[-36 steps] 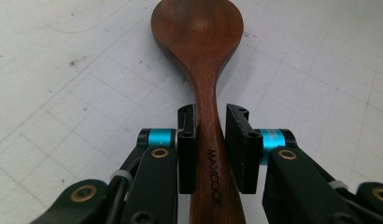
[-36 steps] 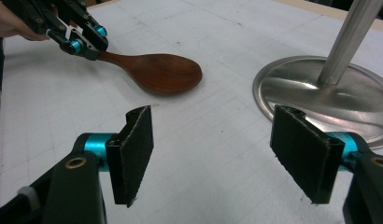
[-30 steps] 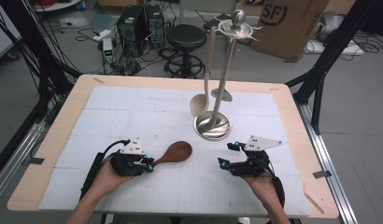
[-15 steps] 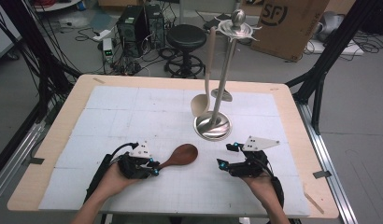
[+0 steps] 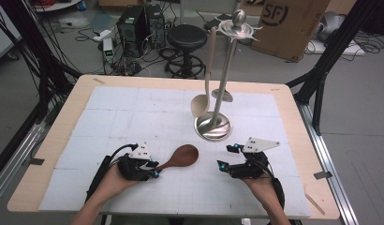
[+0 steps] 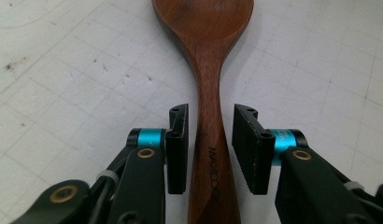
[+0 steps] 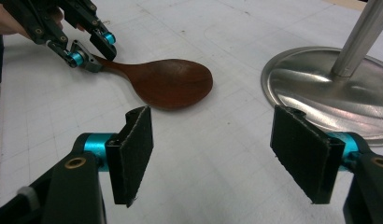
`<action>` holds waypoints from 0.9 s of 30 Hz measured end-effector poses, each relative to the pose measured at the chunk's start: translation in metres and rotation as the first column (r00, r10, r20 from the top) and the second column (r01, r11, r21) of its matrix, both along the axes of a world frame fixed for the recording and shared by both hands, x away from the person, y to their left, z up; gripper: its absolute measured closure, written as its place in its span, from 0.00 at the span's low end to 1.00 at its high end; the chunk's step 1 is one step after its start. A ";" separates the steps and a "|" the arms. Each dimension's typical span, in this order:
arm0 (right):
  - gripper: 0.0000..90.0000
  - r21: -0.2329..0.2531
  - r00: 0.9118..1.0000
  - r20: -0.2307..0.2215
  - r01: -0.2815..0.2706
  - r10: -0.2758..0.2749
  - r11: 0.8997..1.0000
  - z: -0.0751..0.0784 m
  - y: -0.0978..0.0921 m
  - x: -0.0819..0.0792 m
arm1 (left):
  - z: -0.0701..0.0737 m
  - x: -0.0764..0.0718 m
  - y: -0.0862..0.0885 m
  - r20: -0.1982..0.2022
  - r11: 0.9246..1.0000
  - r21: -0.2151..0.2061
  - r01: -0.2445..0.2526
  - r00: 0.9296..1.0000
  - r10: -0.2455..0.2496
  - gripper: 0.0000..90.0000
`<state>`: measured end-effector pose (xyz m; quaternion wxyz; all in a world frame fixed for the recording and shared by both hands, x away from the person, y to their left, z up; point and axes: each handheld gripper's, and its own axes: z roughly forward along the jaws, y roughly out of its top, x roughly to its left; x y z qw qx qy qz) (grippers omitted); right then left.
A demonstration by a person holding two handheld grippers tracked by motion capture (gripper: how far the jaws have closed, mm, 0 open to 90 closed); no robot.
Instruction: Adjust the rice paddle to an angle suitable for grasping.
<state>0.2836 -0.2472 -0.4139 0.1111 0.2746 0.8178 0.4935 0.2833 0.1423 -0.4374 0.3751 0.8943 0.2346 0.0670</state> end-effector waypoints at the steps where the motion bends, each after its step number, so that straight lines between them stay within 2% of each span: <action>1: 0.32 0.001 1.000 0.000 0.000 0.000 1.000 0.000 0.000 0.000 | 0.000 -0.001 0.001 0.000 1.000 0.005 0.001 1.000 -0.001 0.72; 6: 0.32 -0.001 1.000 0.003 -0.001 0.001 1.000 0.000 0.000 0.000 | 0.000 -0.004 0.009 0.001 1.000 0.023 -0.018 1.000 0.018 0.67; 8: 0.32 -0.002 1.000 0.002 -0.004 0.004 1.000 0.000 0.000 0.000 | -0.001 -0.005 0.013 0.000 1.000 0.016 -0.024 1.000 0.024 0.68; 10: 0.32 -0.005 1.000 0.007 -0.008 0.008 1.000 0.000 0.000 0.000 | 0.000 -0.005 0.016 -0.004 1.000 0.018 -0.021 1.000 0.021 0.75; 14: 0.32 -0.008 1.000 0.003 -0.011 0.012 1.000 0.000 0.002 -0.001 | 0.000 -0.004 0.016 -0.009 1.000 0.017 -0.023 1.000 0.024 0.76; 21: 0.32 -0.012 1.000 0.005 -0.025 0.025 1.000 -0.001 0.006 0.000 | 0.004 -0.004 0.013 -0.008 1.000 -0.005 0.012 1.000 -0.013 0.77; 27: 0.31 -0.019 0.997 -0.004 -0.073 0.073 0.997 -0.003 0.016 0.000 | 0.009 -0.006 0.006 0.001 0.999 -0.020 0.043 0.999 -0.043 0.77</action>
